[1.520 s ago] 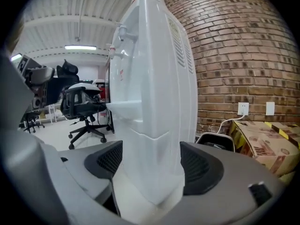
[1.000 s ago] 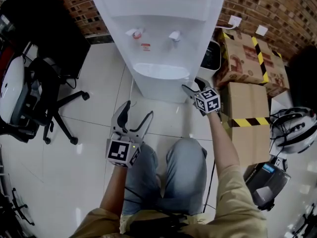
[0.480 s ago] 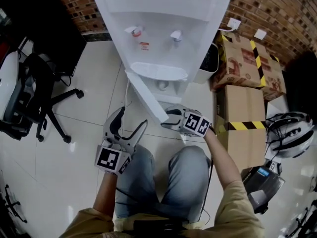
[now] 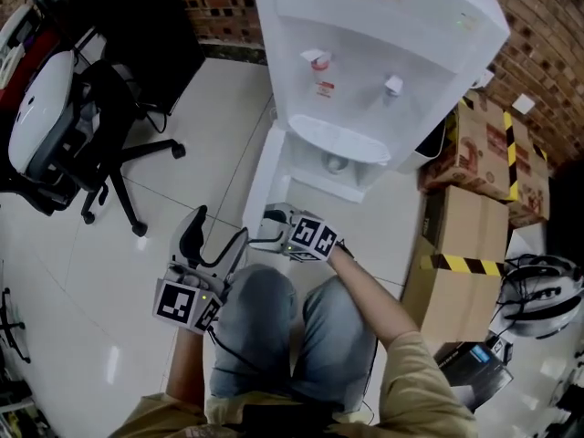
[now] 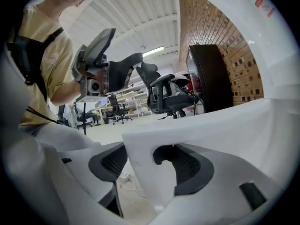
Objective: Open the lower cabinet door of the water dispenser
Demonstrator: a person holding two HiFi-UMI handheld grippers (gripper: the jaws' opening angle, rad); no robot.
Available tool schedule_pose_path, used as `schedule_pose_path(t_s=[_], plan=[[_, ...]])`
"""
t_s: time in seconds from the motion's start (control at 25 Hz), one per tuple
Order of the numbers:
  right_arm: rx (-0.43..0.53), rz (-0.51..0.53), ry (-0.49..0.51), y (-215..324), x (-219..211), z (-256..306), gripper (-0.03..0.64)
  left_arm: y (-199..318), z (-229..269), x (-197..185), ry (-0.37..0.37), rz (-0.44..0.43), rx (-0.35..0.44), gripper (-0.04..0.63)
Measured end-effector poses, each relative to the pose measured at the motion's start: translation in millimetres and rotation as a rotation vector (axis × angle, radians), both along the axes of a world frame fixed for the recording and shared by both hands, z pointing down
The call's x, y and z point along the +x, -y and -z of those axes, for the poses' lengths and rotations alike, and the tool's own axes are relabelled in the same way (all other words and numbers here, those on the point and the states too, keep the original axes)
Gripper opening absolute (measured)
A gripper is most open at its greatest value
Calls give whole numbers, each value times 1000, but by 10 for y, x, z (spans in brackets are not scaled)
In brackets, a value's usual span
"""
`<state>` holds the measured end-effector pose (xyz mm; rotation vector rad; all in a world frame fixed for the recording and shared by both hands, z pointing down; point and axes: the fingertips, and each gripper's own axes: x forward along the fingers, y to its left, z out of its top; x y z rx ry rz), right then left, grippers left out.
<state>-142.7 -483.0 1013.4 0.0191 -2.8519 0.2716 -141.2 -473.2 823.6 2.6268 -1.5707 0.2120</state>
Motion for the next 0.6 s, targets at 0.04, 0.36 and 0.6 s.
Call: schedule_pose_path(t_s=[0.04,0.36,0.6], plan=[[-14,-5,9,21,-107,4,318,9,1,-17,-10,11,-5,334],[-15,-102,12,265,-662,-6,331,60,111,-191,-8,60,27,334],[-56,-242,-29,502,-987,86,325,-13,249,-454,-6,122,43,334]])
